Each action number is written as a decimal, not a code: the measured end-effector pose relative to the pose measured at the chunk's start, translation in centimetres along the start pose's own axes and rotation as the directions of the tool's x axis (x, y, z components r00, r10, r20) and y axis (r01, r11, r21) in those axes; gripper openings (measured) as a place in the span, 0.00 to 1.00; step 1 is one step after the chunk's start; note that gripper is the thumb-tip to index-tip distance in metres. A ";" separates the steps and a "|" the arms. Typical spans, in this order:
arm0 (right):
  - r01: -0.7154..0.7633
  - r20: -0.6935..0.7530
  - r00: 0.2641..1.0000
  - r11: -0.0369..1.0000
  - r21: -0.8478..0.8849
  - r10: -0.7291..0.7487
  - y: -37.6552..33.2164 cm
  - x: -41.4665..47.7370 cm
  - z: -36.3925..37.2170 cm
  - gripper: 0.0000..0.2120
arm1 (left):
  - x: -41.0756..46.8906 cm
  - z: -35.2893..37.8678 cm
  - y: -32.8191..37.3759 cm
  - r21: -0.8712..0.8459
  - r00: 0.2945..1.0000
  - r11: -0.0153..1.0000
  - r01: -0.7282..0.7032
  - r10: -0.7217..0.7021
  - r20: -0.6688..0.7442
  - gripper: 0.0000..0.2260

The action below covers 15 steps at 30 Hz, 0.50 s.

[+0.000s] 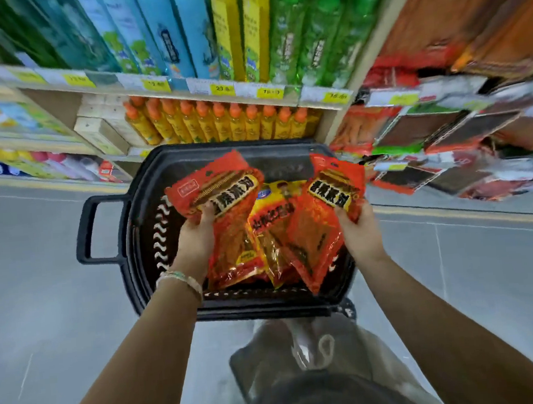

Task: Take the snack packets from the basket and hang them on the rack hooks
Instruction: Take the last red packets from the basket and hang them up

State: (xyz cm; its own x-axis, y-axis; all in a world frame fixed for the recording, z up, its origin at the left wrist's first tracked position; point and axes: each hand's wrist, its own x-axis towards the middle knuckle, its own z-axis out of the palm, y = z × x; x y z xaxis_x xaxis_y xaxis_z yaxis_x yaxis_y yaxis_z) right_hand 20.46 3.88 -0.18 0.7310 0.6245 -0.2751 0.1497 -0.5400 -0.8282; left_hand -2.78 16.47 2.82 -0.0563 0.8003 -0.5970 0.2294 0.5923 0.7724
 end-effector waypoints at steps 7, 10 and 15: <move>0.060 -0.185 0.983 0.914 0.401 0.016 -1.2 -1.4 -11.1 0.08 | -8.2 7.9 5.0 -0.039 0.942 0.972 -0.232 0.234 0.241 0.04; 0.024 -0.265 0.960 0.919 0.394 0.088 0.8 -2.1 -17.2 0.15 | -11.9 12.6 5.3 0.002 0.918 0.959 -0.284 0.272 0.288 0.05; -0.002 -0.367 0.925 0.970 0.241 0.093 6.2 -3.2 -27.0 0.17 | -18.5 22.2 2.8 -0.026 0.889 0.952 -0.304 0.293 0.352 0.05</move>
State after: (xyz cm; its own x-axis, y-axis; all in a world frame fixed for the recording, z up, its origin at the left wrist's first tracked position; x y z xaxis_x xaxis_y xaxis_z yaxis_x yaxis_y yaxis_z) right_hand 37.02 -16.76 8.79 0.9350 0.3202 -0.1524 -0.0168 -0.3893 -0.9210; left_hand 20.50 1.26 11.25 0.3590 0.8521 -0.3808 0.2102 0.3237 0.9225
